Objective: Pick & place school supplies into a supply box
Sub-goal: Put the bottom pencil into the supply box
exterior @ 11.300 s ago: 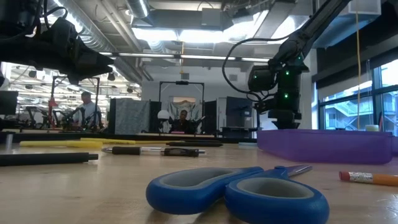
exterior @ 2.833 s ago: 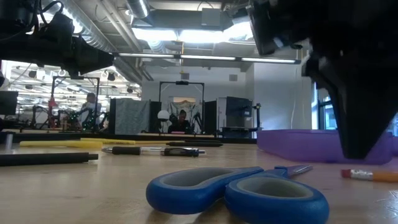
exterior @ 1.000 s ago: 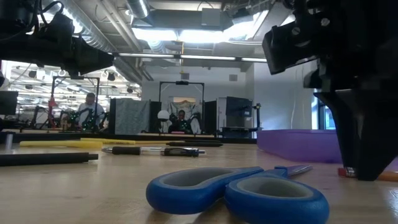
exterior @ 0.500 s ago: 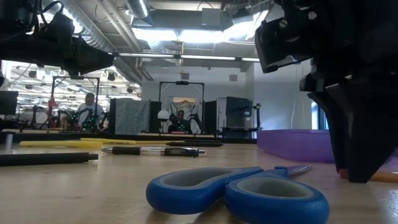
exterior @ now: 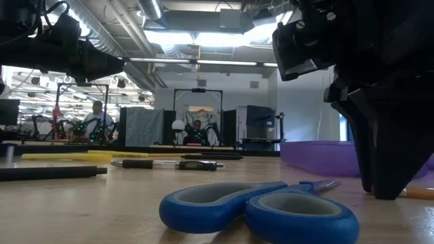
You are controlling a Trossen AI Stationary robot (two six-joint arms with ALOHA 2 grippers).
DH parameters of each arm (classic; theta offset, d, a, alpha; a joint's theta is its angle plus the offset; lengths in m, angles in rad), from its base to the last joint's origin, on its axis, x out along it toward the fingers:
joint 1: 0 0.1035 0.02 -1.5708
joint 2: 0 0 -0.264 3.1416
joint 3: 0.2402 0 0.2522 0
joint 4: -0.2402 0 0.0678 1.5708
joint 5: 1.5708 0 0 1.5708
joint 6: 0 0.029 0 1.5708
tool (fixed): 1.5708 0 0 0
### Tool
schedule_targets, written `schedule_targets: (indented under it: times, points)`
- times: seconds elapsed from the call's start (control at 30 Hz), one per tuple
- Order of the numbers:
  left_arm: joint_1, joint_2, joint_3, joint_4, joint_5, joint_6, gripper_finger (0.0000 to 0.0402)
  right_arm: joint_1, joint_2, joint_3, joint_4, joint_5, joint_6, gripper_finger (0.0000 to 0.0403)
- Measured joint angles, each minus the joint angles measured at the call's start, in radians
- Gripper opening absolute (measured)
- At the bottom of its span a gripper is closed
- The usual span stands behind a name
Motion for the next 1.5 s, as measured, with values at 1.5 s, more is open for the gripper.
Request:
schedule_targets:
  times: [1.5]
  points:
    - [0.0,0.0,0.0,0.0,0.0,0.0,0.0171,0.003,0.01,0.087,-0.206,-0.067,0.004,0.0015]
